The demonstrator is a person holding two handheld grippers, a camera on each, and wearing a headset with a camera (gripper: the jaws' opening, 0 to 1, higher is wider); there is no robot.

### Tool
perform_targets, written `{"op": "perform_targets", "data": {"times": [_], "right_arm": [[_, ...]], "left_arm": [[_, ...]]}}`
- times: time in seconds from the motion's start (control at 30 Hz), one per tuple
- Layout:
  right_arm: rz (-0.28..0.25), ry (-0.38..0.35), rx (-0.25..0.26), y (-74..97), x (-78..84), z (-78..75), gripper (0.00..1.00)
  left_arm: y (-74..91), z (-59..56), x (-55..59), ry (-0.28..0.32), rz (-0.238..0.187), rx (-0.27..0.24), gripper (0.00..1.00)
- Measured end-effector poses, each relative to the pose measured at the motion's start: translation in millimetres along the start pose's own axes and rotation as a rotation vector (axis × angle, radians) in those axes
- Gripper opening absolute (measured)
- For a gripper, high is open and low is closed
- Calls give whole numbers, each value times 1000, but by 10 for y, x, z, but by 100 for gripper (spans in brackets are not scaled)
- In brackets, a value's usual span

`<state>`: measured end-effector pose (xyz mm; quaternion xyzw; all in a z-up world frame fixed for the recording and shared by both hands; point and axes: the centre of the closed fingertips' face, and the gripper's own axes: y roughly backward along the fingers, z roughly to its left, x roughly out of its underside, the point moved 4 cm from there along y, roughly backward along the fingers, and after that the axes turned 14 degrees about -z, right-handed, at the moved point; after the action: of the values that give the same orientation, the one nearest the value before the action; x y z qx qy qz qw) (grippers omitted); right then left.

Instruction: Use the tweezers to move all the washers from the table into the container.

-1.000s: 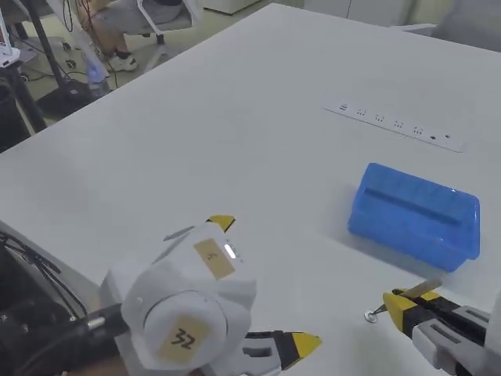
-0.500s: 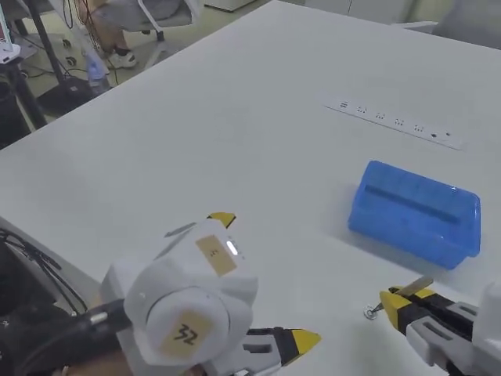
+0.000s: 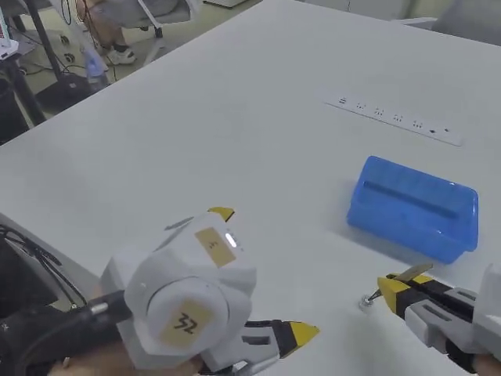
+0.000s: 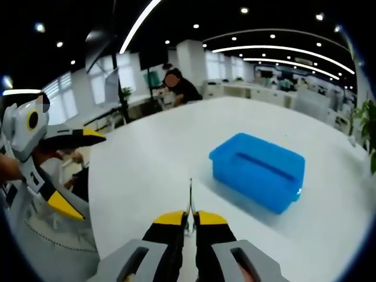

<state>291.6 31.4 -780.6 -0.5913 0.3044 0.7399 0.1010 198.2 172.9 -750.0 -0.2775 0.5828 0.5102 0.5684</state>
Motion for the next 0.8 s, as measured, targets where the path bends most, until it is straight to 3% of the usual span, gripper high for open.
{"op": "perform_targets", "data": {"times": [0.27,0.47,0.63,0.8], "right_arm": [[-92,19,58,-72,-345,-237,2],[-161,27,125,-132,-589,-517,2],[-177,47,184,-202,-678,-723,3],[-152,45,227,-331,-596,-912,3]], "left_arm": [[2,3,-1,-1,-2,0,94],[-2,0,16,-5,9,3,94],[-7,-1,21,-6,12,3,94],[-10,-6,26,-9,17,7,94]]}}
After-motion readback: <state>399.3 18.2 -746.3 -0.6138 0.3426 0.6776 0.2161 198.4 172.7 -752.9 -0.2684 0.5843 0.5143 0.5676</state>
